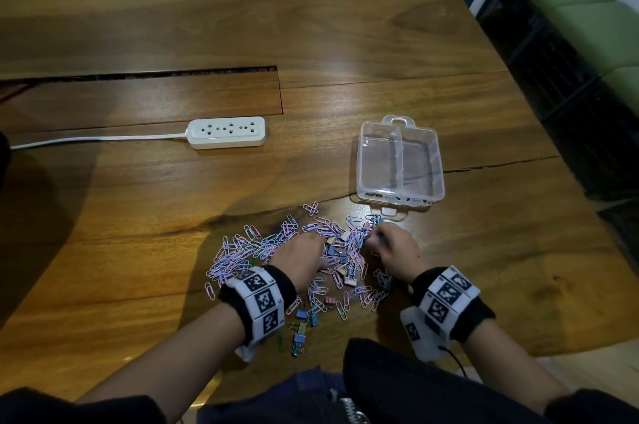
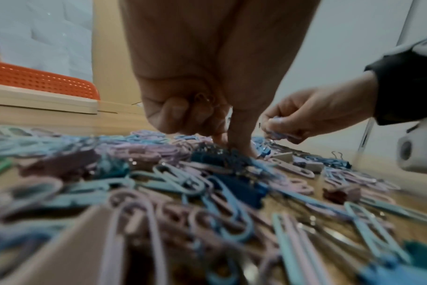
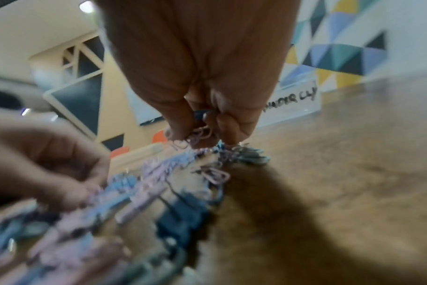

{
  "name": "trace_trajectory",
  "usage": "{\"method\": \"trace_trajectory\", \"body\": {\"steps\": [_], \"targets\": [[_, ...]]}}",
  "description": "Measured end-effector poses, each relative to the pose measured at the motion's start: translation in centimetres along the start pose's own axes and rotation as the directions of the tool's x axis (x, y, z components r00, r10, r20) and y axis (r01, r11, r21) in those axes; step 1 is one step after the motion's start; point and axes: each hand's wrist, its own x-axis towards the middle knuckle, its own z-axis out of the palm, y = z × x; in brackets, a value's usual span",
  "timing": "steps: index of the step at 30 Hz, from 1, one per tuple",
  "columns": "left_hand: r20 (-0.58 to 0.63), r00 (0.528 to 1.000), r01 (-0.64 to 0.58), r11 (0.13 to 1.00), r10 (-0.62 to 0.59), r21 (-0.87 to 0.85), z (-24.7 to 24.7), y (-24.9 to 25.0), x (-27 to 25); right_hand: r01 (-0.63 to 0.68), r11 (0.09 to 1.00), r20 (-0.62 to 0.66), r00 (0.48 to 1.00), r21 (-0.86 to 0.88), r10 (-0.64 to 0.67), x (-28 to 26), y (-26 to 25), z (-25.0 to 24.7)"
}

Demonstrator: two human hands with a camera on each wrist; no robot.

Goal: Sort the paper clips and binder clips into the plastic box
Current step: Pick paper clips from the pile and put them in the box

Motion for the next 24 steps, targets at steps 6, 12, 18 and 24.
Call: {"method": "trace_trajectory", "body": {"steps": [6, 12, 18, 24], "targets": [[0.108, 0.993, -0.005, 0.964, 0.035, -0.267, -0.9, -1.0, 0.1, -0.141, 0.853, 0.091, 0.990, 0.503, 0.110, -1.2, 0.1, -1.4], [0.215, 0.976, 0.146, 0.614, 0.040, -0.775, -2.6, -2.8, 0.8, -0.285, 0.602, 0.180, 0.957, 0.746, 0.229, -1.7, -0.2, -1.8], [0.273, 0.962, 0.272, 0.147, -0.011, -0.951, -2.1, -2.6, 1.5, -0.314, 0.604, 0.199, 0.947, 0.732, 0.251, -0.9, -0.6, -1.1], [0.209, 0.977, 0.209, -0.001, -0.054, -0.978, -1.6, -2.6, 2.0, -0.170, 0.970, 0.066, 0.985, 0.173, 0.161, -0.4, -1.4, 0.3]]}}
